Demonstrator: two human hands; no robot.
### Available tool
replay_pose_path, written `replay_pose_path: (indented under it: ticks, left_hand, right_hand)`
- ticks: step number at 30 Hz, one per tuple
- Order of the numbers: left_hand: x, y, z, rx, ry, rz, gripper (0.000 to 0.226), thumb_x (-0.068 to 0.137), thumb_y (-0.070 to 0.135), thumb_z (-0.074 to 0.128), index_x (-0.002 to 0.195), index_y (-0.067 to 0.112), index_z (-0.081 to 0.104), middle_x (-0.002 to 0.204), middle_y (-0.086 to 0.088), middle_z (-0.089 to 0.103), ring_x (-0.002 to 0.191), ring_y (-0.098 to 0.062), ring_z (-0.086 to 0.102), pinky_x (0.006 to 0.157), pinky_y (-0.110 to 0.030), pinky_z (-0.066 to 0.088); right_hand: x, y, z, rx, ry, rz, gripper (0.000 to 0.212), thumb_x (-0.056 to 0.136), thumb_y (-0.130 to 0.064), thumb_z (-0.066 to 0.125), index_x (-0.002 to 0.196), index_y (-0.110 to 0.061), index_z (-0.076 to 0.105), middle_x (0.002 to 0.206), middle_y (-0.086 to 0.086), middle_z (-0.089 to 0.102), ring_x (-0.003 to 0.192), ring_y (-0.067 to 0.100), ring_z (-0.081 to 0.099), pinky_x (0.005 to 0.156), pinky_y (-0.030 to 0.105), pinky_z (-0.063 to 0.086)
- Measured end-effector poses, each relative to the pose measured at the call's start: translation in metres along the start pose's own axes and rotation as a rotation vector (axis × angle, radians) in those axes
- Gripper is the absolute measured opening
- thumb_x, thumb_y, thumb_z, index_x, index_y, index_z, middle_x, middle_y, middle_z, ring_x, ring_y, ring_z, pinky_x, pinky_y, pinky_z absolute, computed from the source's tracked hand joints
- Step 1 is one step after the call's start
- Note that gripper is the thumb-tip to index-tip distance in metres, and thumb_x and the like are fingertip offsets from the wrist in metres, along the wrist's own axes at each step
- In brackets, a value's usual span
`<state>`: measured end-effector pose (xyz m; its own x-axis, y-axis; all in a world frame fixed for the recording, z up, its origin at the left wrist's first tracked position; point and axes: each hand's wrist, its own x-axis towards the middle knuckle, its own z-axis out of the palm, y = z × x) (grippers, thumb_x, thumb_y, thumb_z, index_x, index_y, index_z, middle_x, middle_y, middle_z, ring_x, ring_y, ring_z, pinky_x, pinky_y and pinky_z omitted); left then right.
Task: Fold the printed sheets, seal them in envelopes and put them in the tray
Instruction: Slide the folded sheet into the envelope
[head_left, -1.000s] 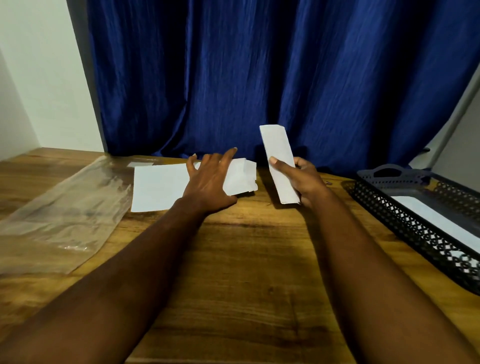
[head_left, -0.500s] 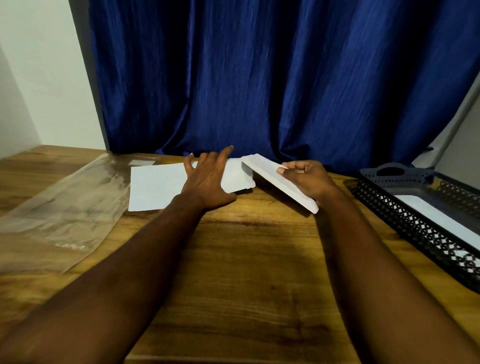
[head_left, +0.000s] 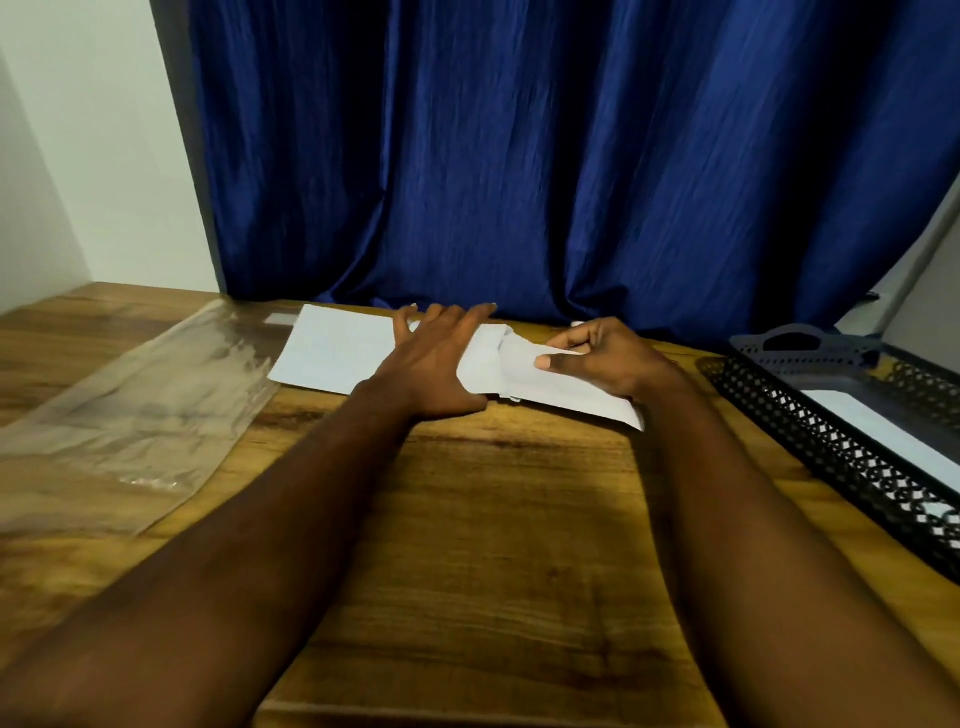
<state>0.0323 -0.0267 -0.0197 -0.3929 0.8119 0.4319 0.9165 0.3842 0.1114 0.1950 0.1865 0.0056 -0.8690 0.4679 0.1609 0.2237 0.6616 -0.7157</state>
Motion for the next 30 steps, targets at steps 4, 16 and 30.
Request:
replay_pose_path:
  ticks: [4,16,30]
  left_hand:
    - [0.003,0.005,0.001,0.039,-0.036,0.005,0.112,0.072,0.062,0.079,0.162,0.036,0.018,0.158,0.000,0.037,0.148,-0.024,0.028,0.124,-0.058,0.000]
    - [0.002,0.003,0.005,0.178,0.128,-0.171,0.113,0.073,0.073,0.074,0.162,0.030,0.019,0.157,-0.007,0.037,0.148,-0.029,0.029,0.123,-0.064,0.003]
    - [0.005,0.012,0.011,0.226,0.145,-0.194,0.115,0.071,0.076,0.071,0.162,0.030,0.018,0.155,-0.008,0.039,0.147,-0.030,0.032,0.123,-0.066,0.008]
  right_hand:
    - [-0.004,-0.010,0.016,0.048,0.050,-0.011,0.028,0.085,-0.052,0.084,0.100,-0.027,0.084,0.087,-0.014,0.078,0.079,0.005,0.068,0.068,0.027,0.052]
    - [0.005,0.015,0.004,0.281,0.278,0.200,0.017,0.089,-0.007,0.067,0.093,-0.020,0.077,0.106,0.000,0.075,0.097,0.024,0.071,0.086,0.037,0.059]
    - [0.011,-0.016,0.034,0.368,0.510,0.267,0.016,0.086,-0.018,0.082,0.097,-0.022,0.071,0.102,0.003,0.076,0.096,0.020,0.073,0.086,0.036,0.062]
